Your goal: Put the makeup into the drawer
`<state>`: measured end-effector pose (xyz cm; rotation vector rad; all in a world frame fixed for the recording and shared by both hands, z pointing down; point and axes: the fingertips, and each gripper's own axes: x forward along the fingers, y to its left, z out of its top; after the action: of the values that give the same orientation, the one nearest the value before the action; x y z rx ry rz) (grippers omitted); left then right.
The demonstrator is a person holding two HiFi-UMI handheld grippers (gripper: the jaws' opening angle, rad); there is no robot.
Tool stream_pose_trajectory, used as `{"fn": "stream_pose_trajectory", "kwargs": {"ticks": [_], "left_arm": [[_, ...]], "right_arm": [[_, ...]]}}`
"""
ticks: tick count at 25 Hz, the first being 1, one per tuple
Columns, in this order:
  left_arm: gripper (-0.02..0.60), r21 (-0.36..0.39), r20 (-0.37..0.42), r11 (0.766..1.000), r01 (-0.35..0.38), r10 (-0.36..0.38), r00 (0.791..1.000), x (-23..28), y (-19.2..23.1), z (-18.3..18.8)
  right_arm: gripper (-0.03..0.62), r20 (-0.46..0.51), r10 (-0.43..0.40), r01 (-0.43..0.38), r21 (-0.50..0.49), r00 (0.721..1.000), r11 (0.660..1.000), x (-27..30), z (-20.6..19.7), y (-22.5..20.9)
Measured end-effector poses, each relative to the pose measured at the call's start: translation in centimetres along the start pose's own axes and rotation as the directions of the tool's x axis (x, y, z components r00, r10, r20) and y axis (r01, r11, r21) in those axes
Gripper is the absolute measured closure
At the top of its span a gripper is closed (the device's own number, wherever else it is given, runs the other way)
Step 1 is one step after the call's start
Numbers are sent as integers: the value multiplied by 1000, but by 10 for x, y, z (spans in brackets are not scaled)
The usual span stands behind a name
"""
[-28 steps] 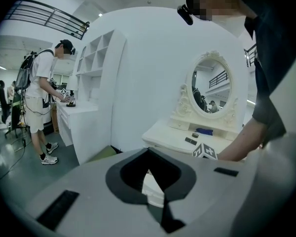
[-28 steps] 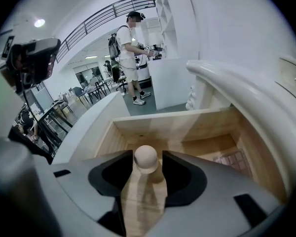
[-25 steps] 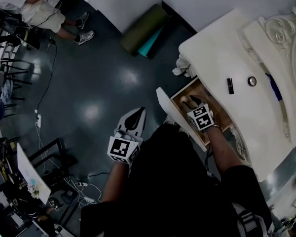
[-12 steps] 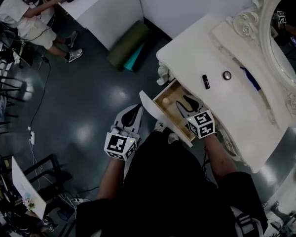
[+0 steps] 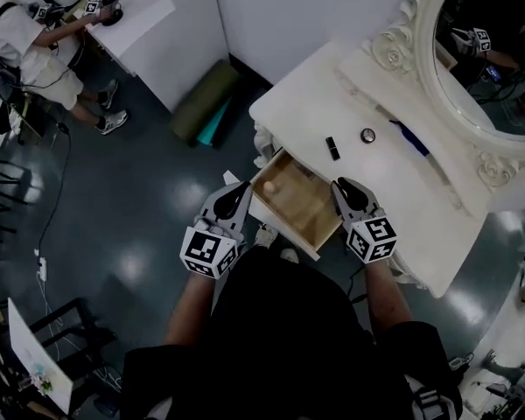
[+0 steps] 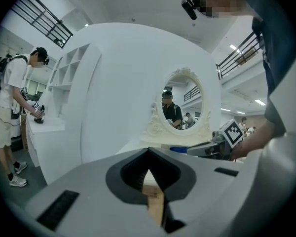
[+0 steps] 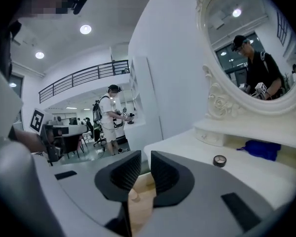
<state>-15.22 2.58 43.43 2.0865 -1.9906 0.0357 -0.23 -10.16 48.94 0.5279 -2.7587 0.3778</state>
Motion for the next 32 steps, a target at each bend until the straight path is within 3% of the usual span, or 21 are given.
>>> {"fn": "stream_pose_trajectory", "kwargs": {"ticks": [5, 17, 32], "left_arm": [[561, -2, 12, 999, 35, -35, 999, 10, -6, 6], [561, -23, 50, 997, 78, -77, 996, 21, -10, 14], [561, -15, 40, 1000, 2, -2, 999, -17, 27, 13]], "right_arm": [[563, 66, -68, 66, 23, 996, 998, -32, 13, -15], [565, 65, -142, 140, 46, 988, 989, -53, 5, -35], [563, -118, -219, 202, -140, 969, 969, 27, -14, -65]]}}
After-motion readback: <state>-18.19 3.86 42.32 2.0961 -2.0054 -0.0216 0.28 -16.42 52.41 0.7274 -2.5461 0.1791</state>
